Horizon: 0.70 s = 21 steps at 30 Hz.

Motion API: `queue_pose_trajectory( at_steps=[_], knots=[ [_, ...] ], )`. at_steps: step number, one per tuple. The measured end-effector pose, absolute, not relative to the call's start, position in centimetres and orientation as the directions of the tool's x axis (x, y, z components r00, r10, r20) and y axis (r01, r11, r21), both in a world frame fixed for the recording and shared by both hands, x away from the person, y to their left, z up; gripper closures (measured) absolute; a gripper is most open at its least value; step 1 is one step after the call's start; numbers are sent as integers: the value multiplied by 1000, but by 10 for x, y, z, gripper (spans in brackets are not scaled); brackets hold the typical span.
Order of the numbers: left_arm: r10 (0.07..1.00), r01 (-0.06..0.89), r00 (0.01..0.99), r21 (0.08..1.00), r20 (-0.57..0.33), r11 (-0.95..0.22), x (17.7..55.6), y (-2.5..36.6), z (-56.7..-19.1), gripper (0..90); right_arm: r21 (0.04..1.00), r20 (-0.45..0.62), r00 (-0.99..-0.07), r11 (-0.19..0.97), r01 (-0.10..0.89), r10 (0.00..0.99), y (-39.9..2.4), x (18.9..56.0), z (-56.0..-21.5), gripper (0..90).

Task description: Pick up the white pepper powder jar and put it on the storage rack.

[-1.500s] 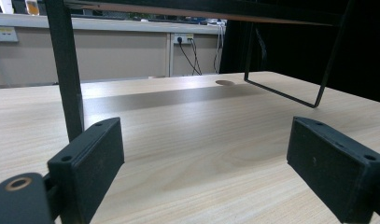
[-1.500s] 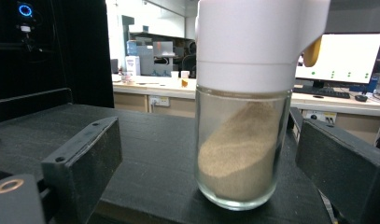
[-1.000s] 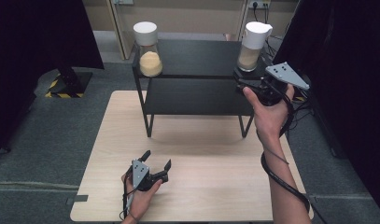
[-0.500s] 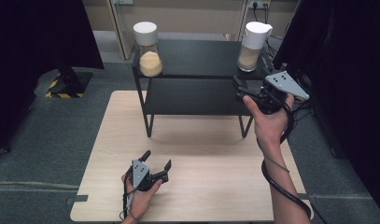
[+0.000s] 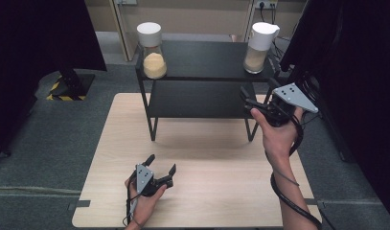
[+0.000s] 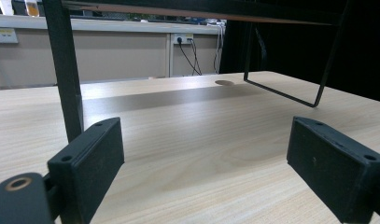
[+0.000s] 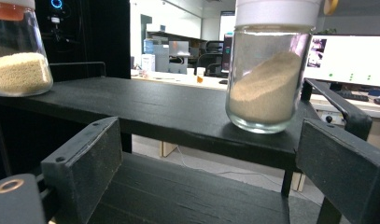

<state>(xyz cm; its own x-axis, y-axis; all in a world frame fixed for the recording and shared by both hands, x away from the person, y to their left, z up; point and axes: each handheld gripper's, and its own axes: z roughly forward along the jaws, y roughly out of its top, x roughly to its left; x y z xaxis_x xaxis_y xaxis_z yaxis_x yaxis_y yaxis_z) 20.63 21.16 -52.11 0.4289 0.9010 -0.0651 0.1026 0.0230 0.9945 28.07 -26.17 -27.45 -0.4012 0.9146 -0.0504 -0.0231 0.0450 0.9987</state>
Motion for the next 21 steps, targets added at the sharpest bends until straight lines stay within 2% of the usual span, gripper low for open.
queue_pose_trajectory(
  at_steps=[21],
  knots=[
    [901, 101, 429, 995, -66, 25, 206, 211, -522, 106, 999, -49, -436, 49, -10, 899, -264, 260, -304, 74]
  ],
)
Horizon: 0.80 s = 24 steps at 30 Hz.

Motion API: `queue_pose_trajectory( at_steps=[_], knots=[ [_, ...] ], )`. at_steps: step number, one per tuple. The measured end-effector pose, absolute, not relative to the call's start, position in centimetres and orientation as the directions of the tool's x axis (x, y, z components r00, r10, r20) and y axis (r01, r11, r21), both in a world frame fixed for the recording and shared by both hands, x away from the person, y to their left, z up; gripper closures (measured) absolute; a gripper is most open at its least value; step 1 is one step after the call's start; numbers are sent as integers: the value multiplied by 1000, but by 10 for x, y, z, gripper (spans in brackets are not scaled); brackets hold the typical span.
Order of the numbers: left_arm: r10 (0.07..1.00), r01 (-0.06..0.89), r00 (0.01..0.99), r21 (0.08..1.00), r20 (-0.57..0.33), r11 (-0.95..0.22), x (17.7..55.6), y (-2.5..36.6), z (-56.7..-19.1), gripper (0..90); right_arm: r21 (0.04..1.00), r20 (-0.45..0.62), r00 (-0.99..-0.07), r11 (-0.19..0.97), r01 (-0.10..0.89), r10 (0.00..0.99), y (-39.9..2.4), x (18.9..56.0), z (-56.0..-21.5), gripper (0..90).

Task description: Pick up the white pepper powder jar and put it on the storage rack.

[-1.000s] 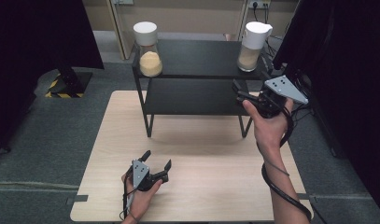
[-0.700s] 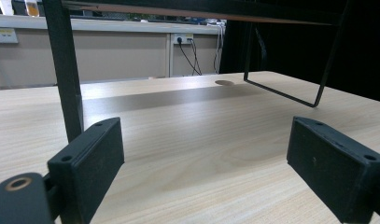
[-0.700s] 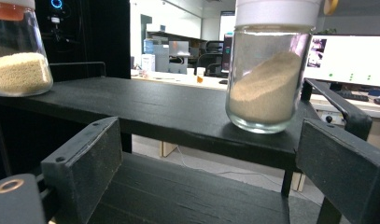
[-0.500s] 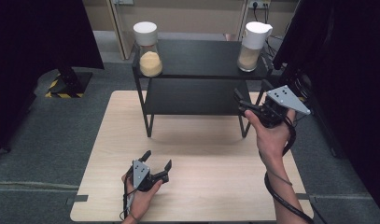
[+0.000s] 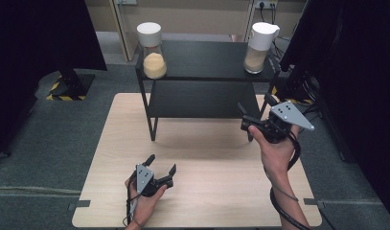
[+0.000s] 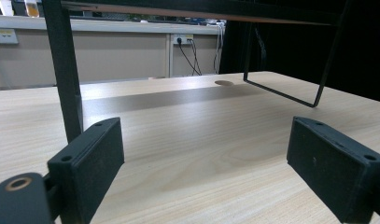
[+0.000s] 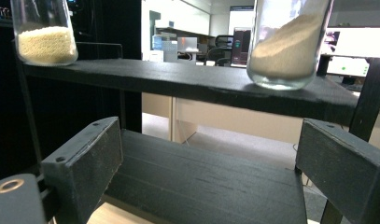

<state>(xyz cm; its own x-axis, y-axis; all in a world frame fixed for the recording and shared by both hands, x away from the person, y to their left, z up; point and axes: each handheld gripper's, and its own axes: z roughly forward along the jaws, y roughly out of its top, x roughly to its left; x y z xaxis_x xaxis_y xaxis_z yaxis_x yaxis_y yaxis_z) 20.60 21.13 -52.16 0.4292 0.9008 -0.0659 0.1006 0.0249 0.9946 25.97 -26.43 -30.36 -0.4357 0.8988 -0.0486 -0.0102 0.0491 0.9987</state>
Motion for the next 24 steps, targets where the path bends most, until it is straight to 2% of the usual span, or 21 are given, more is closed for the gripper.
queue_pose_trajectory(
  at_steps=[24],
  knots=[
    [901, 100, 429, 995, -68, 28, 206, 211, -522, 106, 997, -53, -447, 73, 28, 893, -268, 245, -335, 78]
  ],
)
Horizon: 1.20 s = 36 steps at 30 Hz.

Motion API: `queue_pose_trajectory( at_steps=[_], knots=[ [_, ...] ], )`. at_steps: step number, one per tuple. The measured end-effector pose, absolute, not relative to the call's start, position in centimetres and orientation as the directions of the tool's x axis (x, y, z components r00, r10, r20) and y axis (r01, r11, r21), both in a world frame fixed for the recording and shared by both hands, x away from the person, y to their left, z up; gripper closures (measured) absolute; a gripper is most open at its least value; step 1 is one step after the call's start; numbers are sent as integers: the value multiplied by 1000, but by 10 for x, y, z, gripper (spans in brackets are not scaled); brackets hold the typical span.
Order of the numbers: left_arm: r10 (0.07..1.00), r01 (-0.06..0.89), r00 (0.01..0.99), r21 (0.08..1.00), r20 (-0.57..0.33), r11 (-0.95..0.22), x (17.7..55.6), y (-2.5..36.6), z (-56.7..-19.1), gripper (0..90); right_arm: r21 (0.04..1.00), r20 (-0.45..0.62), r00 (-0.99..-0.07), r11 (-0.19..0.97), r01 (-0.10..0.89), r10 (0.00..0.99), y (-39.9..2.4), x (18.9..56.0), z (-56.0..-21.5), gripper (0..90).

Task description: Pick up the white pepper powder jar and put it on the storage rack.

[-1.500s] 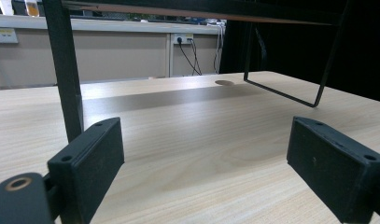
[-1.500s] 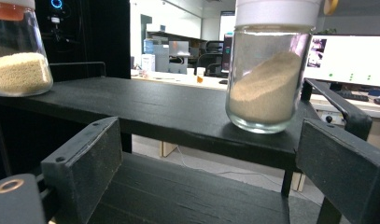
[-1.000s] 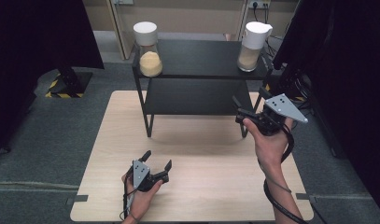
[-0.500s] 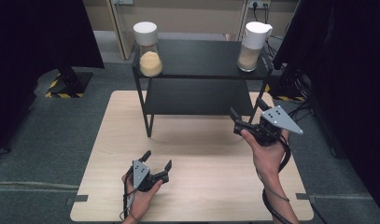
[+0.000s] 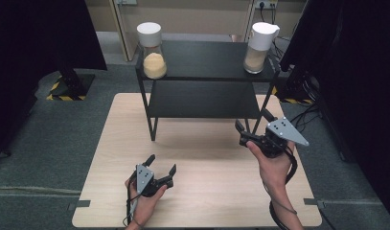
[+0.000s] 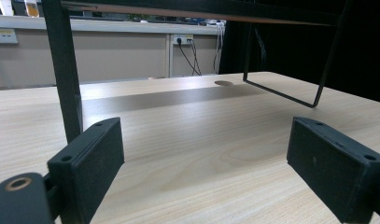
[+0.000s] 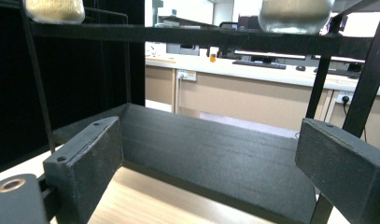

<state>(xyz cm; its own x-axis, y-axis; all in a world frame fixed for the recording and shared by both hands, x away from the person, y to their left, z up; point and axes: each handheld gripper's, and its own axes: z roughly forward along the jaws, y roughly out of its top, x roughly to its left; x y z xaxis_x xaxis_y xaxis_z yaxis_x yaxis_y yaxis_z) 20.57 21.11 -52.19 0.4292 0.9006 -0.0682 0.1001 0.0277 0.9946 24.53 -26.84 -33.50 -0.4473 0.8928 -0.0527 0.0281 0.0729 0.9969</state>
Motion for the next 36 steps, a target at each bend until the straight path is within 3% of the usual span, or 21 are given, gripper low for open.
queue_pose_trajectory(
  at_steps=[23, 36],
  knots=[
    [901, 100, 429, 995, -64, 23, 205, 211, -522, 106, 980, -5, -456, 96, 175, 890, -280, 226, -400, 78],
    [901, 102, 430, 995, -63, 21, 205, 211, -521, 106, 948, 24, -441, 119, 295, 897, -286, 215, -457, 78]
  ],
)
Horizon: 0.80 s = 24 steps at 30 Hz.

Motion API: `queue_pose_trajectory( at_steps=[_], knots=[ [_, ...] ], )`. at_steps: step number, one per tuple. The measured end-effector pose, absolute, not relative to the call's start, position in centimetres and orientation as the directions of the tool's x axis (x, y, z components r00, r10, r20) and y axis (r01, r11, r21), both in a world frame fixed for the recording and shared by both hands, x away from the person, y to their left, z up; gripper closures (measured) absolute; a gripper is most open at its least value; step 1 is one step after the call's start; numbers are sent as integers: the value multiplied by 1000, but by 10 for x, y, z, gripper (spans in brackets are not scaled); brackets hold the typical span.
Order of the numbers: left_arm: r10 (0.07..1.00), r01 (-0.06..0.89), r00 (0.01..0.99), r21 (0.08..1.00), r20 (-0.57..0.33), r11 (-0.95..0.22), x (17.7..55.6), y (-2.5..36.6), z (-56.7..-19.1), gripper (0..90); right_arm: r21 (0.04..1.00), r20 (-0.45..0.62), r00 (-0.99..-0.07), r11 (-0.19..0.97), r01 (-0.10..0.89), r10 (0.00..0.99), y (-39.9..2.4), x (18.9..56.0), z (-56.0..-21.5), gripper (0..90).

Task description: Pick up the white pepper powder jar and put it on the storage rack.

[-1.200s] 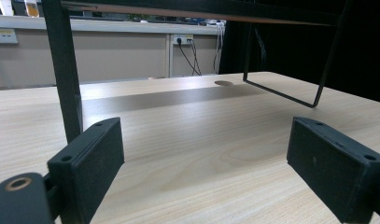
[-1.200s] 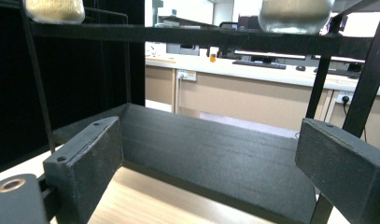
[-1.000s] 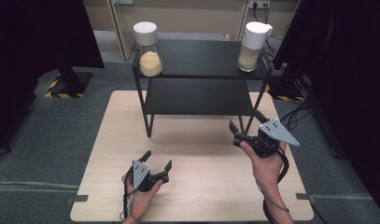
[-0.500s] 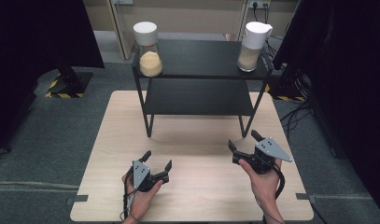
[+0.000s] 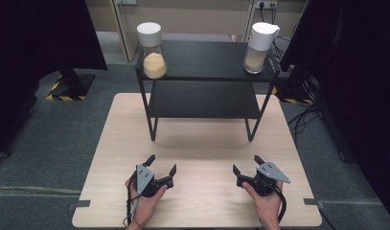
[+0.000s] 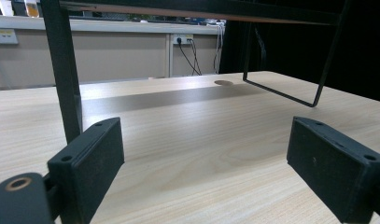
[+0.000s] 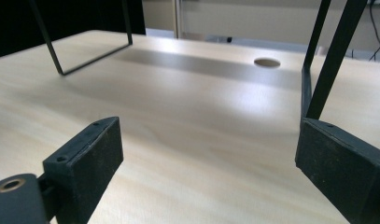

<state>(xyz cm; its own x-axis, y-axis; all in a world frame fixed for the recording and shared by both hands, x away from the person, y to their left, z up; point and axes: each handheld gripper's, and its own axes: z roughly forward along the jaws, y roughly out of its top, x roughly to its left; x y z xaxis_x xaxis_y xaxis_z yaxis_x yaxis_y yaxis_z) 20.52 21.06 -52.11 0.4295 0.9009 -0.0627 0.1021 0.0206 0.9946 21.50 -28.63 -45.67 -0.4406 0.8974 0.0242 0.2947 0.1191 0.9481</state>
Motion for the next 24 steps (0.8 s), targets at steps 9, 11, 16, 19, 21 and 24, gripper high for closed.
queue_pose_trajectory(
  at_steps=[9, 11, 16, 19, 21, 24],
  knots=[
    [901, 100, 429, 995, -60, 19, 205, 210, -521, 106, 946, 25, -430, 118, 303, 902, -288, 209, -477, 79],
    [901, 101, 430, 995, -61, 20, 205, 210, -521, 106, 947, 27, -431, 115, 301, 902, -288, 208, -477, 79],
    [901, 102, 430, 995, -64, 21, 205, 211, -521, 105, 949, 26, -432, 113, 295, 902, -289, 208, -478, 79],
    [901, 100, 430, 995, -59, 18, 205, 210, -521, 106, 948, 26, -433, 115, 297, 901, -289, 208, -478, 78],
    [901, 102, 430, 995, -61, 19, 205, 211, -521, 106, 948, 30, -431, 111, 298, 902, -289, 208, -478, 77],
    [900, 106, 431, 994, -65, 21, 206, 211, -521, 105, 947, 37, -432, 107, 304, 901, -290, 209, -478, 73]
  ],
)
